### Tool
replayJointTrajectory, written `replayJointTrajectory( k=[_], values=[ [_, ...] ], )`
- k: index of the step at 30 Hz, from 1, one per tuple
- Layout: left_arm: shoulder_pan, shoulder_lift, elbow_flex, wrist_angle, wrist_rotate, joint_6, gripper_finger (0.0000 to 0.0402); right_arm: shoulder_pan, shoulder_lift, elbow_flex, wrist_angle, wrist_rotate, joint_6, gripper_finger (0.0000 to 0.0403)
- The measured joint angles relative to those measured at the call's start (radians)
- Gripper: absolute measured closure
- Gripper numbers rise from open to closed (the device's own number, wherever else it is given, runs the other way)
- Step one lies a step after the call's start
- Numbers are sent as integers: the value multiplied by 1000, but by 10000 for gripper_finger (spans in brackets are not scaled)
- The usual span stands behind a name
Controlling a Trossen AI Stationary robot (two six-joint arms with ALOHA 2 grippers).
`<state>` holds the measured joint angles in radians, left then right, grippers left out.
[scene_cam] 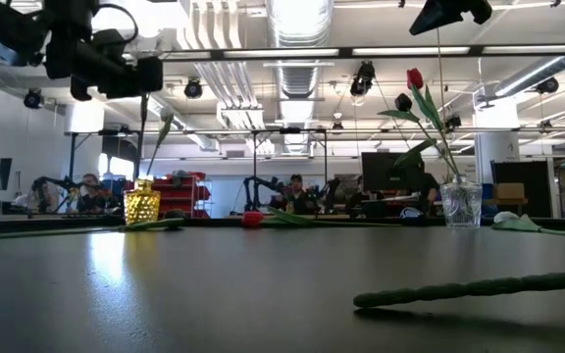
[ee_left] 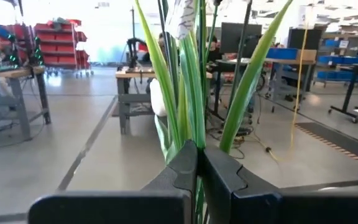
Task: Sort flowers into vase by color
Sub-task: Put the left white flower into the yellow vase
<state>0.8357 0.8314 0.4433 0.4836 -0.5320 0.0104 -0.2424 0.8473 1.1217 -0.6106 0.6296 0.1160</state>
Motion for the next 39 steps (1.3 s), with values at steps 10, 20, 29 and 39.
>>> replayJointTrajectory(
  k=[10, 20, 29, 39],
  values=[
    [98, 84, -28, 109, 108, -9, 401, 0, 0, 0, 6, 0, 37, 394],
    [99, 157, -89, 214, 108, -45, 401, 0, 0, 0, 25, 0, 43, 394],
    [99, 208, -134, 272, 106, -56, 401, 0, 0, 0, 25, 0, 58, 394],
    [102, 284, -155, 315, 103, -56, 402, 0, 18, 43, 26, 1, 47, 394]
  ],
)
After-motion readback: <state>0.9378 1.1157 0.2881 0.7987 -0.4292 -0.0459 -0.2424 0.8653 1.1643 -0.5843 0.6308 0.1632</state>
